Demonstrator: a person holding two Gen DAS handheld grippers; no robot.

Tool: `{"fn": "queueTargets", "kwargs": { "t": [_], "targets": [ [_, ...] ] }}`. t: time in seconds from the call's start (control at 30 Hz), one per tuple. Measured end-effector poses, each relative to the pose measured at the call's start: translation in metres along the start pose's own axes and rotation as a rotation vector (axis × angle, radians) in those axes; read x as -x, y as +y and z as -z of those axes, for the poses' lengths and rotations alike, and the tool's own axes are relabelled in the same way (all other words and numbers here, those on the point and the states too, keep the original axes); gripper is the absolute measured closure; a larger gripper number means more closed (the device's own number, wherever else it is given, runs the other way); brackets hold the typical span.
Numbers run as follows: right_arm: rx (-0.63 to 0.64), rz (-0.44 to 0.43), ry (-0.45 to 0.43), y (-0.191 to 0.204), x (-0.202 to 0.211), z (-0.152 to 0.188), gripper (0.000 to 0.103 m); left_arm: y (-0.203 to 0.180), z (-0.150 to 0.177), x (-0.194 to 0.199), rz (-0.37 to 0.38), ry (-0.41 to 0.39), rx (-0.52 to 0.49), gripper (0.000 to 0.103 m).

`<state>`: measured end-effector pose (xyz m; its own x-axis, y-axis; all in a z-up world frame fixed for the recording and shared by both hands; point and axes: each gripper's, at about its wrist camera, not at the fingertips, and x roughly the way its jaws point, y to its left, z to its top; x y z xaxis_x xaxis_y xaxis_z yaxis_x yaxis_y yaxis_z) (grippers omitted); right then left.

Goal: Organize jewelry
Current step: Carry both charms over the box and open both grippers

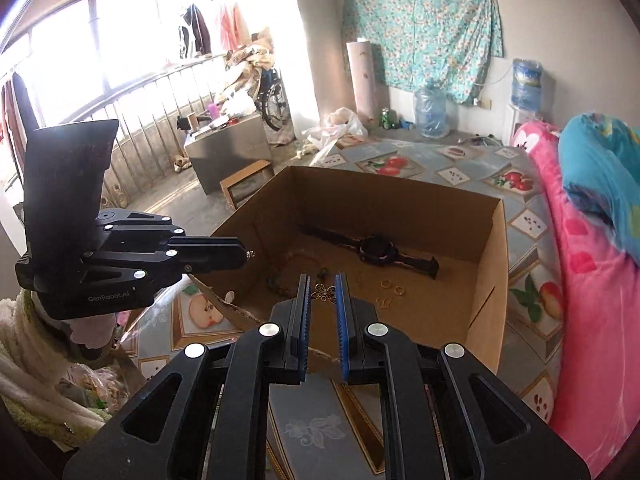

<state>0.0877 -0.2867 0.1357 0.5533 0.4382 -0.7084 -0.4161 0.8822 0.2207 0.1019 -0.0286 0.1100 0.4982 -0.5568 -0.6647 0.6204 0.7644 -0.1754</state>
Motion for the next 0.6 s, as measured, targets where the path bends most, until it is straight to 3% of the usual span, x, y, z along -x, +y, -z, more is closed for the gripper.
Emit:
{"fn": "queueTargets", "kwargs": {
  "t": [0.1,0.3,0.43,0.6],
  "targets": [
    [-0.03,-0.002,0.157,-0.015,-0.038,-0.007,0.093,0.018,-0.02,-0.043,0.046,0.139,0.072,0.099],
    [-0.067,-0.007,0.406,-0.033,-0.088,-0.005,0.093,0.045,-0.029,-0.111,0.054,0.376,0.163,0.099],
    [-0.045,0.018,0.49,-0.038,-0.112,0.0,0.093,0.053,-0.028,-0.134,0.047,0.465,0.201,0.099],
    [-0.016,0.036,0.537,-0.039,-0.125,0.005,0.093,0.051,-0.029,-0.145,0.032,0.509,0.202,0.099]
  ]
}}
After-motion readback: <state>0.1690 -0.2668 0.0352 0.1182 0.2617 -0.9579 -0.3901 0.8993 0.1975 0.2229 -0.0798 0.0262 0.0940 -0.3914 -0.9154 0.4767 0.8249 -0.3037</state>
